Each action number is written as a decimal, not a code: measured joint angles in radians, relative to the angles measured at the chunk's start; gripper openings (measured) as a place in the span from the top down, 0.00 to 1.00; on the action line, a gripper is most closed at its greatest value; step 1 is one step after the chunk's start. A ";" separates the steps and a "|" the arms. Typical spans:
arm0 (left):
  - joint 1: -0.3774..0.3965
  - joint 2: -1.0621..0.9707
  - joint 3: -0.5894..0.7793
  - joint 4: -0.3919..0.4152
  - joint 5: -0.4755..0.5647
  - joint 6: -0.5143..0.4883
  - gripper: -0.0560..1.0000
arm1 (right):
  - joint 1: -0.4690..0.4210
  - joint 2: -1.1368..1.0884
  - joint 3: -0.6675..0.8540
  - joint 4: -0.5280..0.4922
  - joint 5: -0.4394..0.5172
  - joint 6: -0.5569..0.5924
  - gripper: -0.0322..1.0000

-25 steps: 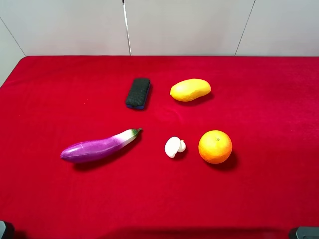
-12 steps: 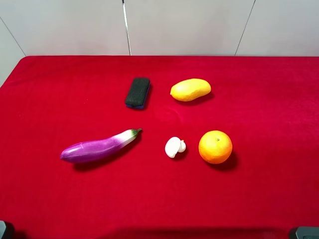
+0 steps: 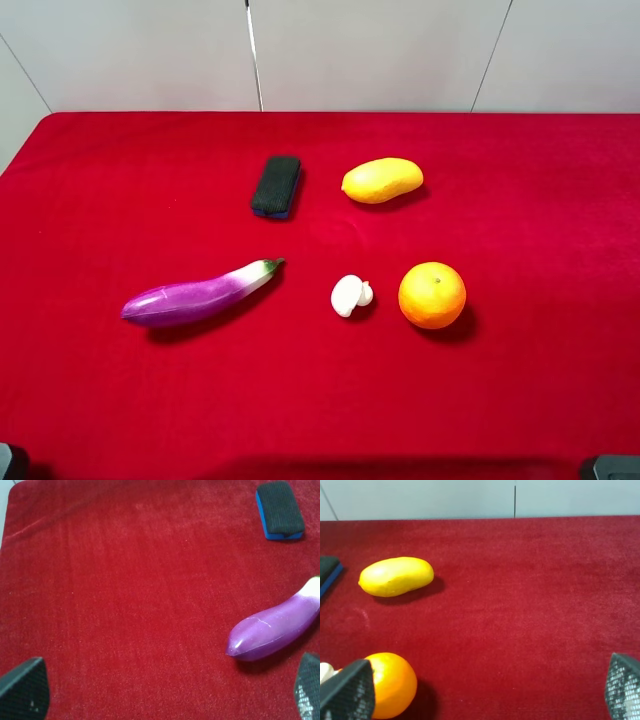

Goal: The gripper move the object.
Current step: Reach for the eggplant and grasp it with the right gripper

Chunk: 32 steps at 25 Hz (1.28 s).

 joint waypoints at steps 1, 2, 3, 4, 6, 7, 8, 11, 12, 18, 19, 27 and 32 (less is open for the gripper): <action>0.000 0.000 0.000 0.000 0.000 0.000 0.02 | 0.000 0.006 0.000 0.004 0.000 0.000 0.30; 0.000 0.000 0.000 0.000 0.000 0.000 0.02 | 0.000 0.020 0.000 0.011 0.000 -0.002 0.30; 0.000 0.000 0.000 0.000 0.000 0.000 0.02 | 0.000 0.043 0.000 0.020 0.000 -0.009 0.30; 0.000 0.000 0.000 0.000 0.000 0.000 0.02 | 0.000 0.072 -0.004 0.028 0.001 -0.022 0.30; 0.000 0.000 0.000 0.000 0.000 0.000 0.02 | 0.000 0.134 -0.023 0.048 0.000 -0.055 0.30; 0.000 0.000 0.000 0.000 0.000 0.000 0.02 | 0.000 0.171 -0.037 0.054 0.000 -0.078 0.30; 0.000 0.000 0.000 0.000 0.000 0.000 0.02 | 0.000 0.202 -0.053 0.061 -0.001 -0.098 0.30; 0.000 0.000 0.000 0.000 0.000 0.000 0.02 | 0.000 0.314 -0.094 0.087 -0.001 -0.165 0.30; 0.000 0.000 0.000 0.000 0.000 0.000 0.02 | 0.000 0.344 -0.107 0.097 -0.001 -0.182 0.30; 0.000 0.000 0.000 0.000 0.000 0.000 0.02 | 0.000 0.533 -0.168 0.159 -0.001 -0.301 0.30; 0.000 0.000 0.000 0.000 0.000 0.000 0.02 | 0.000 0.557 -0.176 0.172 -0.001 -0.323 0.30; 0.000 0.000 0.000 0.000 0.000 0.000 0.02 | 0.060 0.744 -0.244 0.233 -0.012 -0.463 0.30; 0.000 0.000 0.000 0.000 0.000 0.000 0.02 | 0.185 0.877 -0.310 0.207 -0.026 -0.467 0.30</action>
